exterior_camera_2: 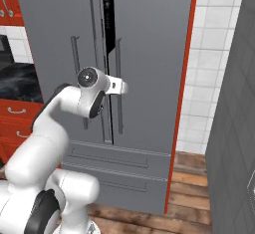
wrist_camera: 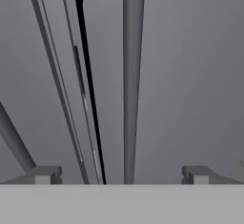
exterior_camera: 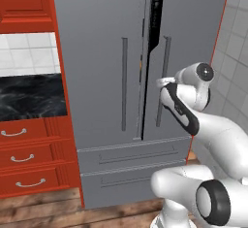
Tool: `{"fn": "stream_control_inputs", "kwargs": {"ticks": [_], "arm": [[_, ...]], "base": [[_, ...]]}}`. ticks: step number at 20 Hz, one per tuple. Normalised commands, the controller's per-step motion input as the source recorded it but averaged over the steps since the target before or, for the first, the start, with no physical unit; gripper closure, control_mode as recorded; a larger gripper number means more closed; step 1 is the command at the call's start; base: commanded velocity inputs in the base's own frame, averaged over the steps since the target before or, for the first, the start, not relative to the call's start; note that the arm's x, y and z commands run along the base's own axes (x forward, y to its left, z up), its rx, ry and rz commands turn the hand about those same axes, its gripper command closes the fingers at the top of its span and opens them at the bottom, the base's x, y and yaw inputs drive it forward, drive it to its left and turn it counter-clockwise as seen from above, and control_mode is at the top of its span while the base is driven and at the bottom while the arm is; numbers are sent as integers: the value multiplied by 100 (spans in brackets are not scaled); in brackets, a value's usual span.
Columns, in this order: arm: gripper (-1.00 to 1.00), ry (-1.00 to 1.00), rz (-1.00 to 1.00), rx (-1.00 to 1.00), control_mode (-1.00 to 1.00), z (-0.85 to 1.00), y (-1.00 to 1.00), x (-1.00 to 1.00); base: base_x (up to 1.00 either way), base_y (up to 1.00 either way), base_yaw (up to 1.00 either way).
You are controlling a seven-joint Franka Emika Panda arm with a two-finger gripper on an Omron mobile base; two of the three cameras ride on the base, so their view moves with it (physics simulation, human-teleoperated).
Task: Gather the onion and potato from the fridge and place them on a tray on the dining counter. Then gather the steak and fish from the fridge and place them on the other tray.
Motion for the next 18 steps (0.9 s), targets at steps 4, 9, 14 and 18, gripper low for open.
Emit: {"fn": "stream_control_inputs", "kwargs": {"ticks": [4, 9, 14, 18], "arm": [[-100, -1, 2, 1, -100, -4, 0, 36], [-100, 0, 0, 0, -100, -10, -2, 38], [-100, -2, 0, 0, -100, -20, 0, 38], [-100, 0, 1, 0, -100, -14, -1, 37]], "base": [[0, 0, 0], [0, 0, 0], [0, 0, 0], [0, 0, 0]]}}
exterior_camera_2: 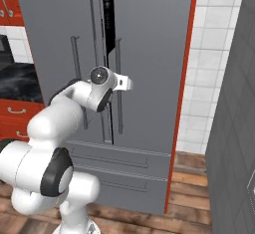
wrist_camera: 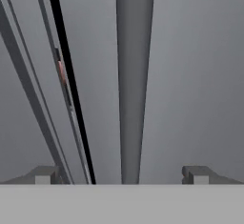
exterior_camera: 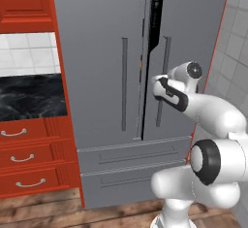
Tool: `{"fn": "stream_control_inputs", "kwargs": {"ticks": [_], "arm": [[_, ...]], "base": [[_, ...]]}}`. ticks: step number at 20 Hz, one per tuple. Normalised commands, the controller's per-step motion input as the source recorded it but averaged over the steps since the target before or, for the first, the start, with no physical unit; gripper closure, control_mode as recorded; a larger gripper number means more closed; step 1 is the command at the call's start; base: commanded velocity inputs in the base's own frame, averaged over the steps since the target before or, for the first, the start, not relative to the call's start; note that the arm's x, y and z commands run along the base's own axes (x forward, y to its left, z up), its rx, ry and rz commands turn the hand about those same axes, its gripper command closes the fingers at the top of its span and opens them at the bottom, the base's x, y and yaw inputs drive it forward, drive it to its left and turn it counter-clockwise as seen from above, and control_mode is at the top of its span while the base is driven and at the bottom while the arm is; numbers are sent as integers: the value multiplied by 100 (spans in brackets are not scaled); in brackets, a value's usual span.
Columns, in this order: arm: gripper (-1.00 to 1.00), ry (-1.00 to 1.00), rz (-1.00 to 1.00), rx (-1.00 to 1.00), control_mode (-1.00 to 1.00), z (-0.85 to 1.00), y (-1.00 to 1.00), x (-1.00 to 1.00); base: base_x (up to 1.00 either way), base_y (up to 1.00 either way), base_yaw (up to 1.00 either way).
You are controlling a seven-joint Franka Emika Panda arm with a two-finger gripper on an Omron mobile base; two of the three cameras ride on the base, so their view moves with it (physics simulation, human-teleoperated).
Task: Gather the onion and potato from the fridge and place them on a tray on the dining counter. Then gather the steak and fish from the fridge and place them on the other tray.
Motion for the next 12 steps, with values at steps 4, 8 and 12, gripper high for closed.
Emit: {"fn": "stream_control_inputs", "kwargs": {"ticks": [4, 8, 12], "arm": [[-100, 0, 2, 0, -100, -10, -4, 40], [-100, 0, 1, 0, -100, -10, -4, 40], [-100, 0, 1, 0, -100, -11, -4, 42]], "base": [[0, 0, 0], [0, 0, 0], [0, 0, 0]]}}
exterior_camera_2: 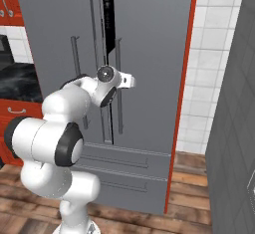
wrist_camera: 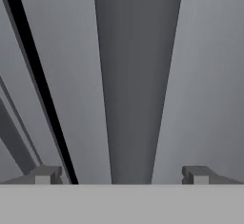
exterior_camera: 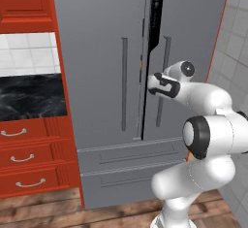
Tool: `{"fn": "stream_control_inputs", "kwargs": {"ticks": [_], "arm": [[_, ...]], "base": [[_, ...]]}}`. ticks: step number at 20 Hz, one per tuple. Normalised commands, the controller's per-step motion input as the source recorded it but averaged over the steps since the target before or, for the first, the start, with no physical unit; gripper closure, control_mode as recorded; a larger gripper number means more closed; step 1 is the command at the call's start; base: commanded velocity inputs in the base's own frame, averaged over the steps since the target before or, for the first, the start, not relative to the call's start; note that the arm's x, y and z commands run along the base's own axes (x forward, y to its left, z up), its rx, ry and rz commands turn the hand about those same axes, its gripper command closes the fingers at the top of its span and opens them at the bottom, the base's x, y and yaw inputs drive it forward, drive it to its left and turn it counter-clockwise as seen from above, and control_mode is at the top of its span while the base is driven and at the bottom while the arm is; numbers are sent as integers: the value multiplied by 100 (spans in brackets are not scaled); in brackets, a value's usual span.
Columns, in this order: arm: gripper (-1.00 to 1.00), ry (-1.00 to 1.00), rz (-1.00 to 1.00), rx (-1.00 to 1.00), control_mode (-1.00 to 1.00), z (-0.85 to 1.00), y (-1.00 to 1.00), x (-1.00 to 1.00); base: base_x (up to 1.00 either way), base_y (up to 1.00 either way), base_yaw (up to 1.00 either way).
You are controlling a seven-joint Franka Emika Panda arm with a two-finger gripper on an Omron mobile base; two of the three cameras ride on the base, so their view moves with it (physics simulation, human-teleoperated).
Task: Gather the onion and potato from the fridge and place them on a tray on the dining counter. Then gather the steak and fish from the fridge and place them on the other tray.
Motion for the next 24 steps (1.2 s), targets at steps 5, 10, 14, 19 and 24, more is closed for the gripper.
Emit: {"fn": "stream_control_inputs", "kwargs": {"ticks": [5, 10, 14, 19, 24], "arm": [[-100, 0, 1, 0, -100, -12, -10, 38], [-100, 0, 0, 0, -100, -10, -4, 27], [100, 0, 0, 0, -100, 0, 0, 3], [100, 0, 0, 0, -100, 0, 0, 0], [100, 0, 0, 0, -100, 0, 0, 0]], "base": [[0, 0, 0], [0, 0, 0], [0, 0, 0], [0, 0, 0], [0, 0, 0]]}}
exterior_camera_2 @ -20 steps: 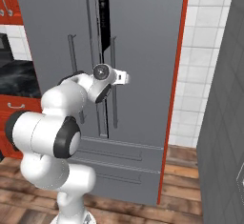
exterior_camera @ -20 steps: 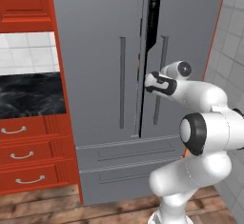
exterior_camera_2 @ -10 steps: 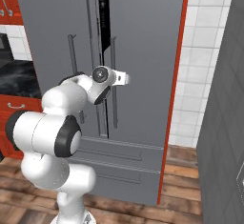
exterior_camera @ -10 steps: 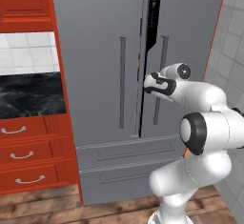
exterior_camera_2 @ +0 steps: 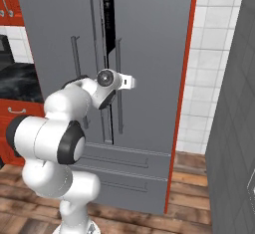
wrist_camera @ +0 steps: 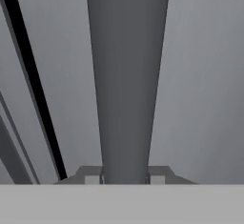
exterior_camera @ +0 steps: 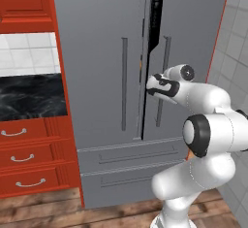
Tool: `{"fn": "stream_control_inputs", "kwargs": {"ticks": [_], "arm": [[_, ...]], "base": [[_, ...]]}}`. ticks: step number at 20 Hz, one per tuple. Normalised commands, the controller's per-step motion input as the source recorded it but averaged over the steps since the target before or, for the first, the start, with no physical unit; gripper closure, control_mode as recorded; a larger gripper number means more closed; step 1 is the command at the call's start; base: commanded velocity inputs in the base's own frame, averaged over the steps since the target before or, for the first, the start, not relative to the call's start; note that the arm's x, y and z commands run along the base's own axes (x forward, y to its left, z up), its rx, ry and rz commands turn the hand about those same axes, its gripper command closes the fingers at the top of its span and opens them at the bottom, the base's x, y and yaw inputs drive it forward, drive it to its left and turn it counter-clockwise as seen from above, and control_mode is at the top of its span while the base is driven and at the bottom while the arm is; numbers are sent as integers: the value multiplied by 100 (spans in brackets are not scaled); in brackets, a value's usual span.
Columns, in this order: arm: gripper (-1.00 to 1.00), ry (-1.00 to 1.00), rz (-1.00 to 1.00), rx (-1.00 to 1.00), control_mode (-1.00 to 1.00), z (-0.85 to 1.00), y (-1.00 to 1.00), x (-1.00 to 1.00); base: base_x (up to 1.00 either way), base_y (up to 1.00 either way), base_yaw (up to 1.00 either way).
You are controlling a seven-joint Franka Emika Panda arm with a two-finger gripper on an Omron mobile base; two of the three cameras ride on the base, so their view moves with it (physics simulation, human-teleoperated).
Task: Gather the onion and potato from the fridge and place them on a tray on the dining counter. Then gather the steak and fish from the fridge and place them on the other tray.
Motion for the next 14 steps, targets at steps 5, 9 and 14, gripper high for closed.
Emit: {"fn": "stream_control_inputs", "kwargs": {"ticks": [5, 9, 14], "arm": [[100, 0, 0, 0, -100, 0, 0, -13], [100, 0, 0, 0, -100, 0, 0, -56], [100, 1, 0, 0, -100, 0, 0, -74]], "base": [[0, 0, 0], [0, 0, 0], [0, 0, 0]]}}
